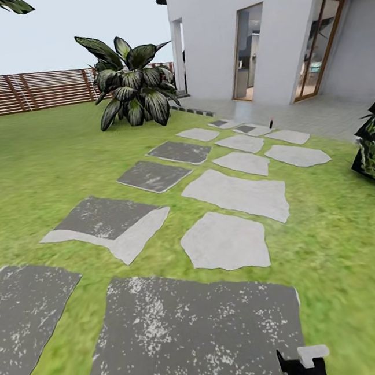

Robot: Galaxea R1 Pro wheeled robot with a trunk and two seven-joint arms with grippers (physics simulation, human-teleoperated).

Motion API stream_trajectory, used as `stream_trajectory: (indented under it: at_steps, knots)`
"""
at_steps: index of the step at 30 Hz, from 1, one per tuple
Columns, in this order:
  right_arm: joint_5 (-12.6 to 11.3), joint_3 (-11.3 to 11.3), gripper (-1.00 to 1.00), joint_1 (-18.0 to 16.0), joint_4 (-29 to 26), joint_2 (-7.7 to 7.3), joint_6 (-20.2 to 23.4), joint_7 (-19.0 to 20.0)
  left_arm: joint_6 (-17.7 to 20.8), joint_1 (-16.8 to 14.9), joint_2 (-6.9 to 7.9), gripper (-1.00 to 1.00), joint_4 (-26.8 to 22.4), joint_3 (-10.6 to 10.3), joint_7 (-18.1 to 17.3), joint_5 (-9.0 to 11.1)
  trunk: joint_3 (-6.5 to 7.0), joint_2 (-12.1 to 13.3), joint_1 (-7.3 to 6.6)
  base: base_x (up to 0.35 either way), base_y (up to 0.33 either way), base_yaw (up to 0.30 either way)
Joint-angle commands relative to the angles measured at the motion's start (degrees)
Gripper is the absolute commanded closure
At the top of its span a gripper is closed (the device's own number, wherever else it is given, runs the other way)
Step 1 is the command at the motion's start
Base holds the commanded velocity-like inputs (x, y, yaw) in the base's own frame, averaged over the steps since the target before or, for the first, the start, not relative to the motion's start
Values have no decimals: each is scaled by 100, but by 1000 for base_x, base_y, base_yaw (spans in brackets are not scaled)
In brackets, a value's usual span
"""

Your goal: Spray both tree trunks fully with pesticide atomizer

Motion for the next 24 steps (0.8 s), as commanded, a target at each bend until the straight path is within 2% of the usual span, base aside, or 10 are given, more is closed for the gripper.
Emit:
stream_trajectory:
  at_steps: [1,24]
  knots:
    - [0,0,-100,0,0,0,0,0,0,0,0,-100,0,0,0,-3,0,0,0,340,0,0]
    - [1,0,-100,0,0,9,0,-2,0,0,0,-100,0,0,0,-5,0,0,0,340,0,0]
